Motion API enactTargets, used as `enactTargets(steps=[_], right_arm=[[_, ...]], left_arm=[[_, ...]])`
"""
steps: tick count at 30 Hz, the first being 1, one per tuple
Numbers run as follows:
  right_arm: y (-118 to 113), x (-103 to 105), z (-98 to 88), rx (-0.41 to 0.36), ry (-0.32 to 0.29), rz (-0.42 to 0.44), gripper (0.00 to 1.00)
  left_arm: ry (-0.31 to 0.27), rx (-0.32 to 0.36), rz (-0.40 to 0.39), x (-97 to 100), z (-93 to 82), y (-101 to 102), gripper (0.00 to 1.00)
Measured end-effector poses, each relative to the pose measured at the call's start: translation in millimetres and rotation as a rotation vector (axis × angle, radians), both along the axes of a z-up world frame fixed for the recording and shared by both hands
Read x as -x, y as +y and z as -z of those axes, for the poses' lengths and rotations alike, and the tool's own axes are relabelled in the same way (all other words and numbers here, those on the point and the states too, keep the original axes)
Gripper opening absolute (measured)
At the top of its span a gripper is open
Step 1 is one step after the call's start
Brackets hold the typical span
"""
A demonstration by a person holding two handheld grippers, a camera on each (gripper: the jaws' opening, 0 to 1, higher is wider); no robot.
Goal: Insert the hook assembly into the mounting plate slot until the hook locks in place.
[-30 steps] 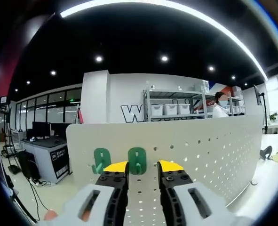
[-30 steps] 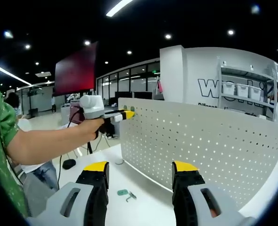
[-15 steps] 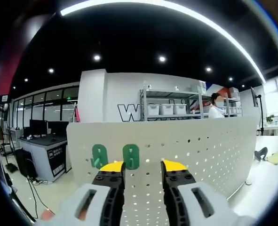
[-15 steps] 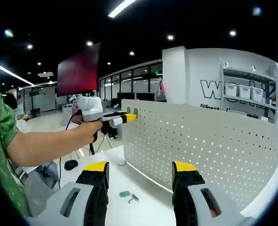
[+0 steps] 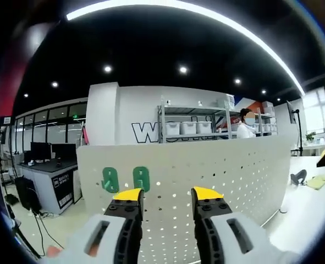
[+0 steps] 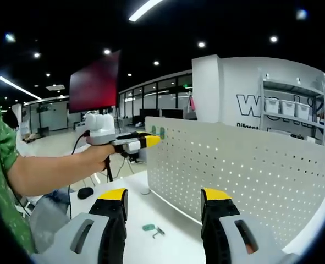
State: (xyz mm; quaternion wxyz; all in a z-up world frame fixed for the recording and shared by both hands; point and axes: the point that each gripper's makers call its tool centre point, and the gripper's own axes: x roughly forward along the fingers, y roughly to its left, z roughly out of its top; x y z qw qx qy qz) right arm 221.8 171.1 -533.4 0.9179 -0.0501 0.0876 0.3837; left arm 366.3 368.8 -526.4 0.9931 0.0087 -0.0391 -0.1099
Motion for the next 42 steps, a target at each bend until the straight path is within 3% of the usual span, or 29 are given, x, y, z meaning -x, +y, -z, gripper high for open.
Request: enactTargets(steps=[12,42], right_arm=[[2,5,5.4,-0.003,0.008,-0.007,0.54],[5,19,19.1,-0.002,0.029,-0.029,0.52]], left_arm=[[0.025,0.001,0.040,35.9,16.4,-13,0.36],[0.105,-0.004,0.066,129.4,60.5,-22,0.34]])
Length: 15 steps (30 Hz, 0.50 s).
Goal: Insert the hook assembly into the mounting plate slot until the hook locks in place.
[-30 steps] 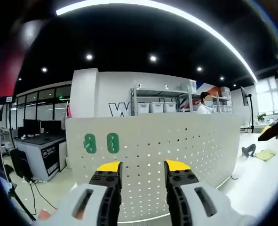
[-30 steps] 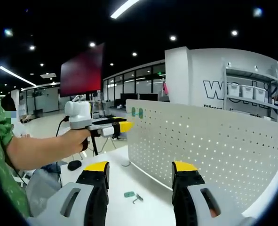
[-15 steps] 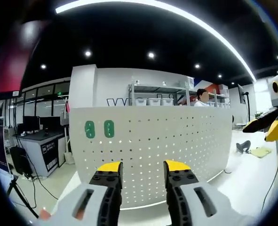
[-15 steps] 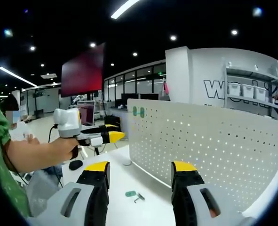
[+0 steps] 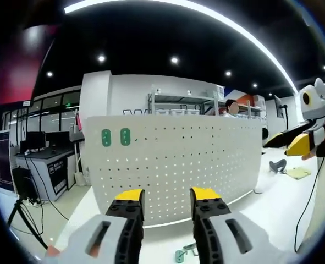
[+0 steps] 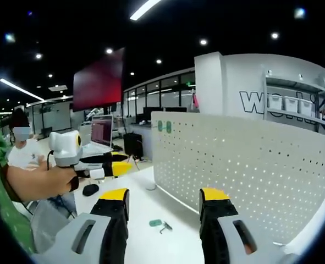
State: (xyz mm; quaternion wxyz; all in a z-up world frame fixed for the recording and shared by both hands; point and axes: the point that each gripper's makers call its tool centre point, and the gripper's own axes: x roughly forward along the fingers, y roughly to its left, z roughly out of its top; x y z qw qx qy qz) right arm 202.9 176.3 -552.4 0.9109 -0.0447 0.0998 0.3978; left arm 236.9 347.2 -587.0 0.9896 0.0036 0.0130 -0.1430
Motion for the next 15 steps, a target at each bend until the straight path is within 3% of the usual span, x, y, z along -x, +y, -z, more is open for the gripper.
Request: enactTargets(steps=[15], right_arm=[[0,6,21.6,0.012,0.040,-0.011,0.49]], left_arm=[[0.047,0.014,0.014,31.5,24.0,-11,0.32]])
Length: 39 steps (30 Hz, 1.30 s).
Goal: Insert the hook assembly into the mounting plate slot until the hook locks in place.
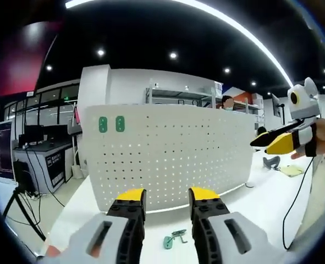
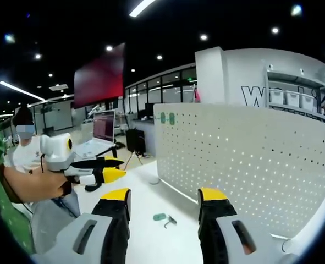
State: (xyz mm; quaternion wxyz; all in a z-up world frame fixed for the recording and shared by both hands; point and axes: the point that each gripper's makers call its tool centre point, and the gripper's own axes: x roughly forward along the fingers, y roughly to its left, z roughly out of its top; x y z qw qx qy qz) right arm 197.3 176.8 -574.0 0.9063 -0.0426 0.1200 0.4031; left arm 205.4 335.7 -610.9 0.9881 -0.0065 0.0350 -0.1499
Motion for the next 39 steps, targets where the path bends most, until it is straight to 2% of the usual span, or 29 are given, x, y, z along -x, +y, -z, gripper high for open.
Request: enactTargets(steps=[10,20,27,39], right_arm=[[4,-5,12.8,0.007,0.014,-0.008,0.46],[7,-18,33.4,0.027,0.033,-0.014,0.44],[12,-28,53.9,0.069,0.059,-0.028,0.44],[14,-40,91.5,0.089,0.127,-0.046,0.41]], left_arm=[[0.011,0.018,-0.008,6.0,9.5,2,0.31],[0.009,-0.003,-0.008,4.6,9.5,6,0.31],[0.031,-0.011,0.003,3.0,18.5,2,0.31],[0.070,-0.017,0.006,6.8,35.4,1,0.30]])
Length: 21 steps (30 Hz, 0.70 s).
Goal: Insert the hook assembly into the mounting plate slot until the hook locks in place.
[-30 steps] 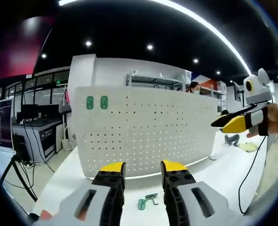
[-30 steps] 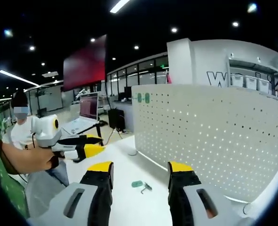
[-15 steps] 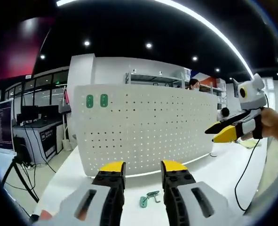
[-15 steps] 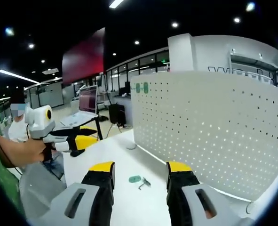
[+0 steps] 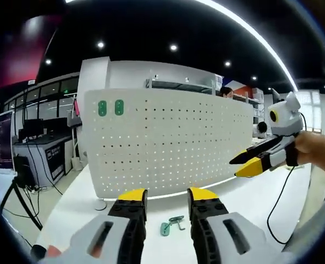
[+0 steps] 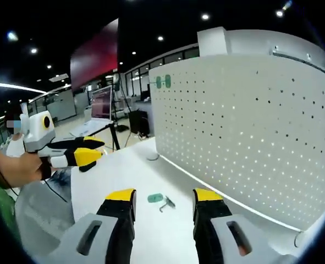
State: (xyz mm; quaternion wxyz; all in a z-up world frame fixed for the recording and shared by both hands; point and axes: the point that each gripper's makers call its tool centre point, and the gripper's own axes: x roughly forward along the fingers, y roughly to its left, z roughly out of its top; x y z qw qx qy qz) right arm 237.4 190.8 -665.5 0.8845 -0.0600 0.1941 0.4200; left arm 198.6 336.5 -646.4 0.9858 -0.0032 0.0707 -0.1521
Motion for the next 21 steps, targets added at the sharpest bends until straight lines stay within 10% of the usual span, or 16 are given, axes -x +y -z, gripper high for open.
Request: enactTargets(steps=[21], right_arm=[[22,-30,71.0,0.098,0.079,-0.087,0.29]], left_arm=[[0.080,-0.014,0.007,6.1,33.3,-9,0.29]])
